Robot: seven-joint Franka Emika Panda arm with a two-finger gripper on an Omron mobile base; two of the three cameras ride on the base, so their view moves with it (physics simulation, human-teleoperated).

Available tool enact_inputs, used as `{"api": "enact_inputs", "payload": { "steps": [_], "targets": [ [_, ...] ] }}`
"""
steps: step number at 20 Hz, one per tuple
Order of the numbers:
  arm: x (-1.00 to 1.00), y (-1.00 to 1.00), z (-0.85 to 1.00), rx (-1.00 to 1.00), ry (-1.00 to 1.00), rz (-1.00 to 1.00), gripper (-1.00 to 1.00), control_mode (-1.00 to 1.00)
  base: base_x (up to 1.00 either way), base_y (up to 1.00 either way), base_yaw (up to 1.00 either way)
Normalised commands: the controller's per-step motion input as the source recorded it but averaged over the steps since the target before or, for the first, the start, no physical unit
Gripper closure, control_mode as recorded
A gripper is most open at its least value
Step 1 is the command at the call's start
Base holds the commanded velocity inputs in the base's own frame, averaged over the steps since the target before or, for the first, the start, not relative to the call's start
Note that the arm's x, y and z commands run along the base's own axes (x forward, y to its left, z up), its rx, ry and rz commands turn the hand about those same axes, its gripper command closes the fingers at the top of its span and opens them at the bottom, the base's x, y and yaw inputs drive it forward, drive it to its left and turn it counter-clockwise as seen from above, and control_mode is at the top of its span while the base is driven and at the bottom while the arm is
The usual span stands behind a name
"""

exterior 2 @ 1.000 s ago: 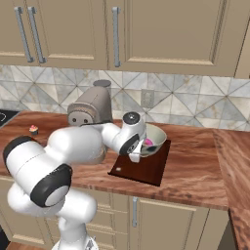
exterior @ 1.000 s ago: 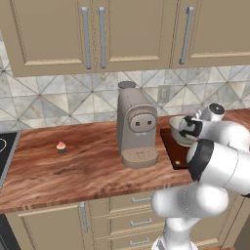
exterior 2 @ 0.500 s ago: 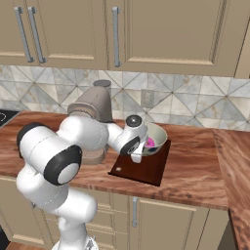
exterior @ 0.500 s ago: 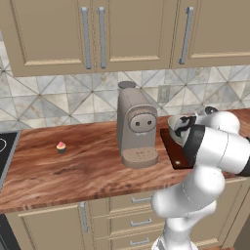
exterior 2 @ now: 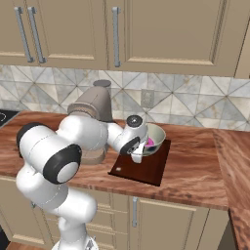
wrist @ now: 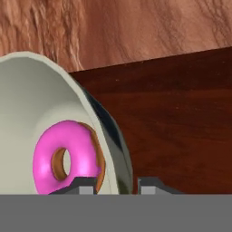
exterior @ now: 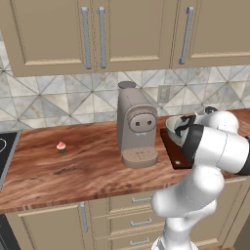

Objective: Place the bowl with donut and the cupcake onto the tray.

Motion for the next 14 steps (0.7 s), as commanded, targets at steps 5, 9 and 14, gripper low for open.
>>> {"api": "enact_inputs", "payload": {
  "steps": [5, 9, 14],
  "targets": [
    [-0.06, 0.0, 0.07, 0.0, 0.0, 0.01, -1.0, -1.0, 0.0, 0.0, 0.0],
    [-0.14, 0.0, 0.22, 0.0, -0.01, 0.0, -1.0, -1.0, 0.0, 0.0, 0.0],
    [-0.24, 0.0, 0.22, 0.0, -0.01, 0.03, -1.0, -1.0, 0.0, 0.0, 0.0]
  ]
}}
